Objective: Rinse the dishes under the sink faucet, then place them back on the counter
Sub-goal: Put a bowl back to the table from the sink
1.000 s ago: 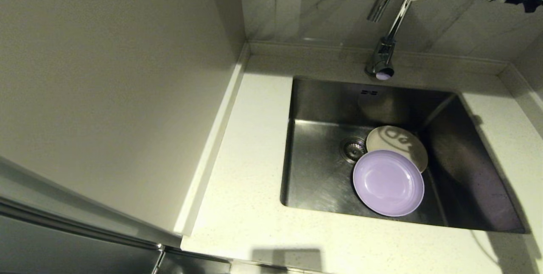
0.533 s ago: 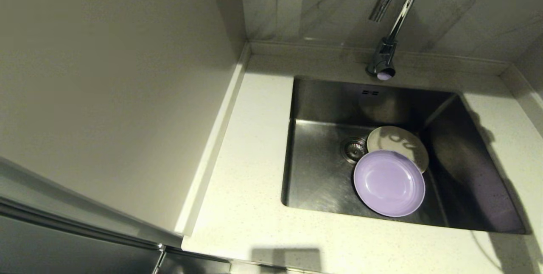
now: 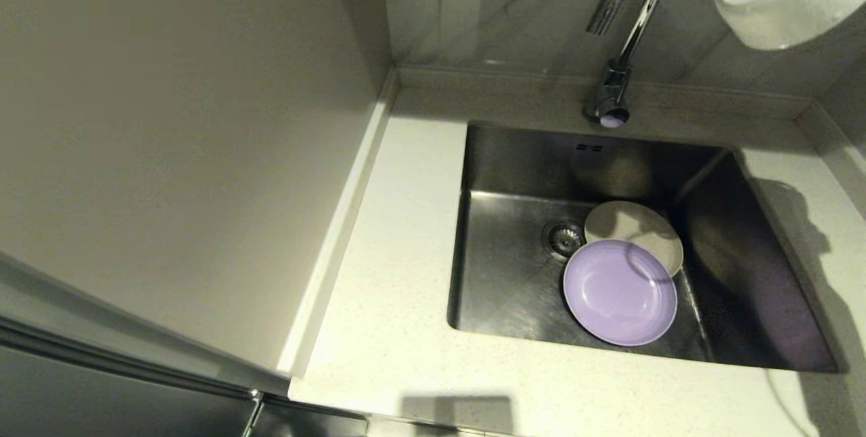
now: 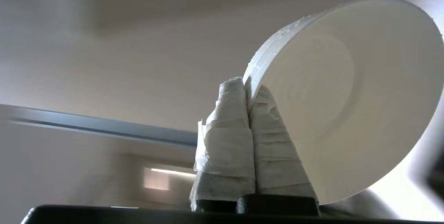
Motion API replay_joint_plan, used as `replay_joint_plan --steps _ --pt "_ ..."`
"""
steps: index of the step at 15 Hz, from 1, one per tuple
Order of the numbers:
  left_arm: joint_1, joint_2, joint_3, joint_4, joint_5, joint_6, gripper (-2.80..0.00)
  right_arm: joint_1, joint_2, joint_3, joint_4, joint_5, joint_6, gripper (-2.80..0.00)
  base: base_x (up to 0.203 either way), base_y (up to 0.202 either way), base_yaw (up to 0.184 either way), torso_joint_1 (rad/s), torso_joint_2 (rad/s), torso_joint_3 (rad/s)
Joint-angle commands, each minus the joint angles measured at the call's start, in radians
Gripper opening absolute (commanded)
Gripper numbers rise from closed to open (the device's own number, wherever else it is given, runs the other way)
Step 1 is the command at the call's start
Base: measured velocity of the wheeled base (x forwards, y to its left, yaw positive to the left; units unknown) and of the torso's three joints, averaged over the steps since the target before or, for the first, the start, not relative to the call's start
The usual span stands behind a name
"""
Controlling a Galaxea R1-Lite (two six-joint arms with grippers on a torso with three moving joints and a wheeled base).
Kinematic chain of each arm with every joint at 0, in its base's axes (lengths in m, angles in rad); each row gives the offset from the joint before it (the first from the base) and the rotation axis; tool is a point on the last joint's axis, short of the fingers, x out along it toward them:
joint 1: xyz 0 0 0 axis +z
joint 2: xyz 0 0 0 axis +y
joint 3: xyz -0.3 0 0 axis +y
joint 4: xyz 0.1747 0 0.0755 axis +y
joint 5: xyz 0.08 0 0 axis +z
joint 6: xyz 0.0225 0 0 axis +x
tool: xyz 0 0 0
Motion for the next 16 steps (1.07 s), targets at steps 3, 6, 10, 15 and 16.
replay_joint_plan --steps 3,6,10,15,16 --pt "0.0 -0.002 0.0 0.0 0.0 -0.001 -2.8 -0.136 0.0 0.278 -0.01 0.204 -0.558 -2.8 0.0 0.0 0.0 0.0 0.0 0.0" --pt "0.0 -0.002 0.0 0.0 0.0 -0.001 -2.8 -0.167 -0.013 0.283 0.035 0.22 -0.542 -2.8 0.0 0.0 0.0 0.0 0.0 0.0" --pt "0.0 -0.002 0.0 0.0 0.0 -0.001 -2.8 -0.098 -0.205 0.227 0.157 0.22 -0.459 -2.8 0.0 0.0 0.0 0.0 0.0 0.0" --pt "0.0 -0.002 0.0 0.0 0.0 -0.001 -2.8 0.03 -0.259 0.185 0.562 0.22 -0.395 -2.8 0.0 0.0 0.0 0.0 0.0 0.0" --pt "0.0 -0.002 0.0 0.0 0.0 -0.001 -2.8 0.031 -0.252 0.188 0.789 0.22 -0.388 -2.8 0.0 0.0 0.0 0.0 0.0 0.0"
